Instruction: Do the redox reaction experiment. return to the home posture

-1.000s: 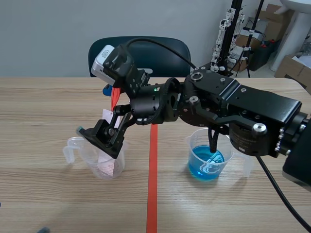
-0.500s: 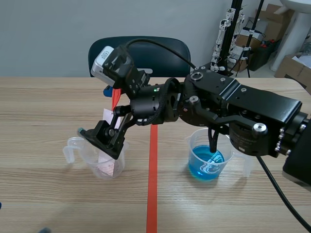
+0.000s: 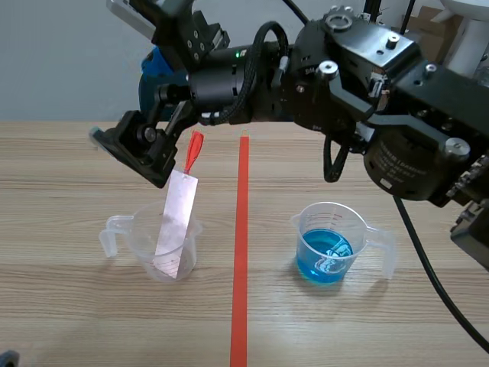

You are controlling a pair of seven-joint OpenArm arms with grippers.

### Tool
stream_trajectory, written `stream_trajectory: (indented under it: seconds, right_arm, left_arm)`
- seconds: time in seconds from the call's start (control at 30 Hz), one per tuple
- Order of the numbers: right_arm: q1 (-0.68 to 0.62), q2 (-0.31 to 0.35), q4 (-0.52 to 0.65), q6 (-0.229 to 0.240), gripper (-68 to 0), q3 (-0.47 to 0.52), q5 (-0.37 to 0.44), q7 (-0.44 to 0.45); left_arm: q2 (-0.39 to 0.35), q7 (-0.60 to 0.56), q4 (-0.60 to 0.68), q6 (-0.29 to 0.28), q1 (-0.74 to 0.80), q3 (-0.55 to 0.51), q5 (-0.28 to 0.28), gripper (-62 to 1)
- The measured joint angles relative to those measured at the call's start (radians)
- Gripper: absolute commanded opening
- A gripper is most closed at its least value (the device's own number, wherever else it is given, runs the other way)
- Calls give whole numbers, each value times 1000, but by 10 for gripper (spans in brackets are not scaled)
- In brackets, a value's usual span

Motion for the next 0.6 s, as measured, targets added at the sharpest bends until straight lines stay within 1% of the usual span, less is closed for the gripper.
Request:
stream_trajectory:
  seconds: [0.1, 0.13, 0.23, 0.3, 0.47, 0.53, 0.6]
  right_arm:
    - [0, 11, 75, 0, 4, 30, 9, -28]
    - [-1, 21, 100, 0, 4, 40, 31, -29]
    - [-10, 66, 172, -19, 4, 86, 76, -27]
    - [-32, 101, 221, -27, 4, 132, 85, -18]
    - [-147, 199, 346, -35, 4, 278, 82, 51]
    - [-211, 235, 383, -64, 4, 344, 82, 83]
    - [-275, 267, 407, -75, 4, 410, 80, 109]
  left_arm:
    - [-37, 129, 169, -2, 76, -43, -37, 10]
    - [-42, 161, 224, -3, 97, -65, -50, 10]
    - [-44, 209, 369, -3, 159, -129, -53, 10]
    - [-44, 229, 454, -3, 201, -153, -51, 10]
    - [-45, 247, 635, 2, 307, -159, -47, 10]
    - [-45, 299, 692, 27, 337, -159, -47, 10]
    - [-45, 320, 736, 36, 357, -159, -47, 10]
